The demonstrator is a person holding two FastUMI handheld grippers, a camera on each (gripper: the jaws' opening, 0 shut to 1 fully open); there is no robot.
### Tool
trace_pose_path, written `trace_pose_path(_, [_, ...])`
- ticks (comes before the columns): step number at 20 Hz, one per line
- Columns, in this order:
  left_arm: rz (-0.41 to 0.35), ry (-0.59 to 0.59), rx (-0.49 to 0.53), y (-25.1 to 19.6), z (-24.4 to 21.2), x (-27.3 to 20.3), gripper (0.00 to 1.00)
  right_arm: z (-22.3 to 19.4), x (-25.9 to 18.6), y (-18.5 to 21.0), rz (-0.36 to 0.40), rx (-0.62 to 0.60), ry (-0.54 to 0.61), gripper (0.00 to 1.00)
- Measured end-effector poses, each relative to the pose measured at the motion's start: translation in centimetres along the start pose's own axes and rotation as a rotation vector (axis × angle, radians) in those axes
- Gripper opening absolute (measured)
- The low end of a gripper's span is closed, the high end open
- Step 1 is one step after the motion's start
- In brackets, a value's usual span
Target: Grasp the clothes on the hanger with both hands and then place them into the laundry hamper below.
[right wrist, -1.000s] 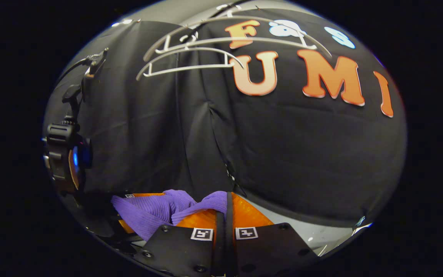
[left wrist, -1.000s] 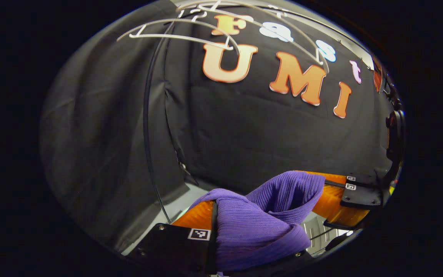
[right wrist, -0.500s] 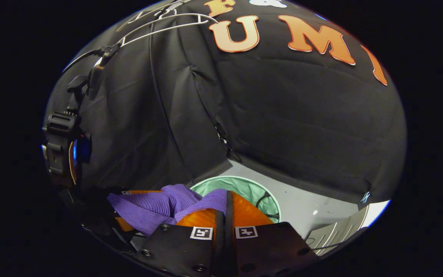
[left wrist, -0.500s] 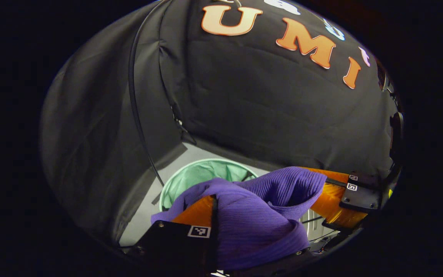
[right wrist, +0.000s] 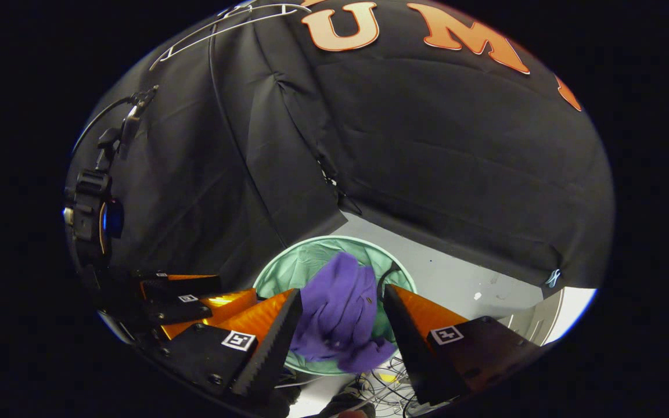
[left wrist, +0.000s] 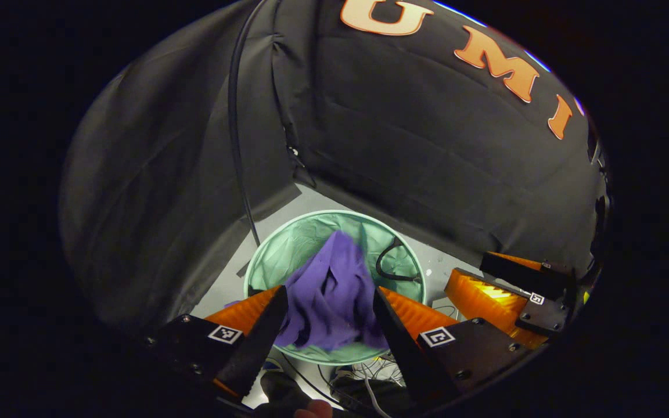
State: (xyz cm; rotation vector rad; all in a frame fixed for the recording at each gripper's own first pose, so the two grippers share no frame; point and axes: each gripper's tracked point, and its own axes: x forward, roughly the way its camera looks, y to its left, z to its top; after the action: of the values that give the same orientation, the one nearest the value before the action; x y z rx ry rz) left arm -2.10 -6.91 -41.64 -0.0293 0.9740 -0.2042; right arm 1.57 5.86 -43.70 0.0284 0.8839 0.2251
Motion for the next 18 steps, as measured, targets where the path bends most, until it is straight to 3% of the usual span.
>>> trace_pose_path(3, [0.006,-0.025,0.022,0.5,0.2,-0.7,0.96,-0.4,-0.4,0.2,0.002,0.018,0.007,0.94])
trace_pose_path(4, [0.004,-0.038,0.027,0.6,0.5,-1.1,0.92,-0.2,-0.6,0.3,0.003,0.025,0.004,0.94])
trace_pose_path(5, [-0.002,-0.051,0.027,0.7,0.8,-1.4,0.96,-0.1,-0.6,0.2,0.003,0.029,0.0,0.94])
trace_pose_path(10, [-0.021,-0.125,0.022,0.4,2.4,-3.1,0.96,2.5,-2.1,0.1,-0.006,0.041,-0.07,0.94])
trace_pose_path(13, [-0.022,-0.193,0.033,0.0,4.5,-6.0,0.92,4.5,-5.0,0.1,-0.007,0.058,-0.132,0.94])
trace_pose_path(14, [-0.018,-0.22,0.033,0.0,5.3,-6.9,0.96,5.3,-6.0,0.0,-0.01,0.066,-0.157,0.94])
trace_pose_path(18, [0.01,-0.357,0.002,1.2,9.2,-11.9,0.96,9.8,-11.1,0.8,-0.023,0.09,-0.275,0.93])
